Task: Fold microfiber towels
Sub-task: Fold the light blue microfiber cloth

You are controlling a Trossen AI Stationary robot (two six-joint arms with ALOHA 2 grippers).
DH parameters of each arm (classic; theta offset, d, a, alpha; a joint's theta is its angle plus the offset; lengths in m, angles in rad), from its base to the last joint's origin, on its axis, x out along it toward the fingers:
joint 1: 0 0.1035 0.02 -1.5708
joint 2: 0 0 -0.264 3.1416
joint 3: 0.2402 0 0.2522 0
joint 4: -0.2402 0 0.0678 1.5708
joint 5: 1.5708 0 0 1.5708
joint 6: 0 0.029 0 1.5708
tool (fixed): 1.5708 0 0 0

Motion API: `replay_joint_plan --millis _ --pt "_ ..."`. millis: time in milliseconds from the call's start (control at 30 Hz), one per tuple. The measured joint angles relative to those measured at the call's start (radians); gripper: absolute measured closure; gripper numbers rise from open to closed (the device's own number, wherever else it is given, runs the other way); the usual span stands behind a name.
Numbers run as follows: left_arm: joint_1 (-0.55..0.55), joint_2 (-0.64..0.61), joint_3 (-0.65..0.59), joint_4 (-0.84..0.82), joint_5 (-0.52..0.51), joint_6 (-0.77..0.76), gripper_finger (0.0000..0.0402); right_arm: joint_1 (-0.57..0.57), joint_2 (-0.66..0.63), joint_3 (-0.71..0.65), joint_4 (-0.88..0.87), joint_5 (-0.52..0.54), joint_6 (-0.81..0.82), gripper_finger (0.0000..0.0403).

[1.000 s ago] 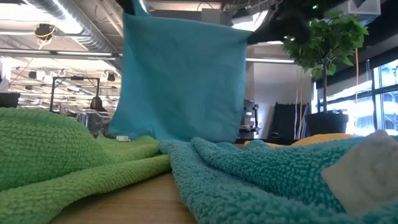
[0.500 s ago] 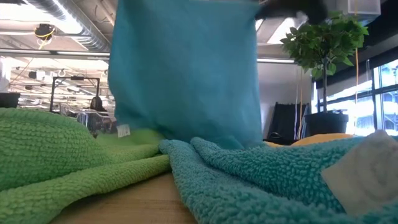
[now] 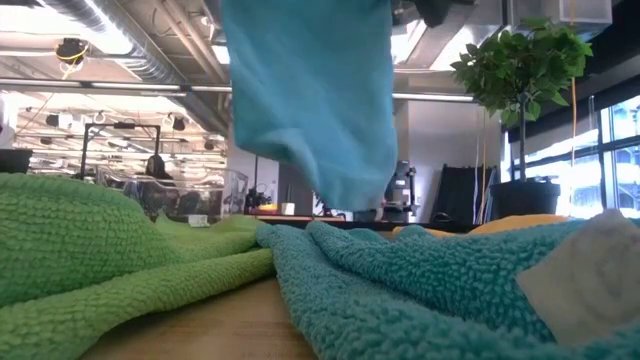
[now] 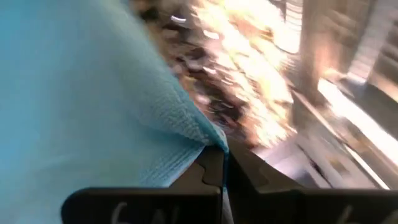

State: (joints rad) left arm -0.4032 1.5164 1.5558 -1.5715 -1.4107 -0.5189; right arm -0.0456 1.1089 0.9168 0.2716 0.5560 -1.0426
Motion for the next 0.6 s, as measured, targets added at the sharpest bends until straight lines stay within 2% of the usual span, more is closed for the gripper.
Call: replay_joint_plan --millis 133,200,267,300,333,367,433,467,500,600 --pt "0.013 0.001 0.0 0.001 0.077 -0.039 0.0402 0.028 0.001 0.011 -0.035 0.128 0.087 0.0399" --pt "0.002 0.001 0.0 0.0 0.083 -0.069 0.0402 0.027 -0.01 0.004 -0.069 0.013 0.176 0.0398" --pt "-0.007 0.001 0.0 0.001 0.085 -0.079 0.0402 0.022 -0.009 0.009 -0.194 -0.2 0.193 0.0395" --pt "-0.014 0.0 0.0 0.001 0.092 -0.084 0.0402 0.022 -0.005 0.013 -0.272 -0.272 0.193 0.0395" --pt "-0.022 -0.003 0.0 0.002 0.101 -0.09 0.0402 0.024 -0.001 0.014 -0.311 -0.274 0.203 0.0395" --pt "-0.03 -0.006 0.0 0.001 0.114 -0.091 0.0402 0.026 0.005 0.019 -0.3 -0.206 0.22 0.0396" --pt "-0.04 -0.007 0.0 0.0 0.125 -0.093 0.0402 0.017 0.005 0.028 -0.204 0.044 0.243 0.0399" --pt "-0.044 -0.006 0.0 0.002 0.111 -0.107 0.0402 0.003 0.002 0.029 -0.17 0.117 0.245 0.0399" --pt "-0.044 -0.008 0.0 0.007 0.095 -0.123 0.0402 -0.008 0.002 0.029 -0.156 0.115 0.246 0.0398" --pt "-0.04 -0.032 0.0 0.0 0.08 -0.15 0.0402 -0.01 -0.015 0.025 -0.216 -0.077 0.253 0.0396"
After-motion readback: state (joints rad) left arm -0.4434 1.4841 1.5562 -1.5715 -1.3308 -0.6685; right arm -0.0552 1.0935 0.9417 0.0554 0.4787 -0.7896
